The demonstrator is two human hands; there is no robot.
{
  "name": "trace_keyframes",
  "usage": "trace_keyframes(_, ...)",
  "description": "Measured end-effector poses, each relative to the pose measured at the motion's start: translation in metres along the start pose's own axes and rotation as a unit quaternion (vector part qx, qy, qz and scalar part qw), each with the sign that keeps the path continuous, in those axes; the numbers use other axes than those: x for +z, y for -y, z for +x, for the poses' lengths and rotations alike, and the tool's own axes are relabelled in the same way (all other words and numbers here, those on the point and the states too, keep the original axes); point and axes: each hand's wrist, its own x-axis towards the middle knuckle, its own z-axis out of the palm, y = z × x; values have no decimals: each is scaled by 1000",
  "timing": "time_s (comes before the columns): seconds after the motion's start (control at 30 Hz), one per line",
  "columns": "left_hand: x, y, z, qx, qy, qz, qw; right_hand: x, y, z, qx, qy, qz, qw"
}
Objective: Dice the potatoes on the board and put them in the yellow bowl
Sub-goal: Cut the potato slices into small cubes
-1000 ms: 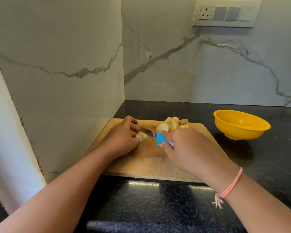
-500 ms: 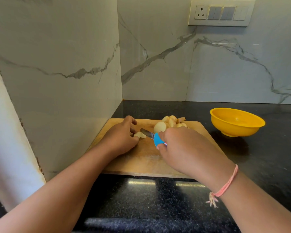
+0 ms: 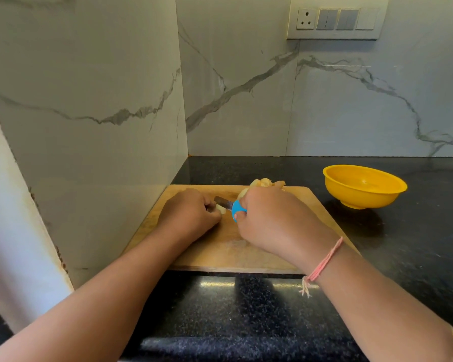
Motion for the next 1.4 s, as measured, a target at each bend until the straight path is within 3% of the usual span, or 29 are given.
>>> trace_keyframes(0.53,-1,-5,-3,-4,2,10,1000,-8,-8,-48,-1,35,-8,999)
trace_keyframes(0.77,1,6,-1,-36,9,-75,996,5,-7,-51,-12,-122,26,992)
trace_keyframes(1.0,0,10,1,-67,4,-149,987,18,1,-32,-14,-106,34,994)
trace_keyframes(1.4,4,14,5,-58,-9,-154,986,16,13,-20,-61,-82,-34,994)
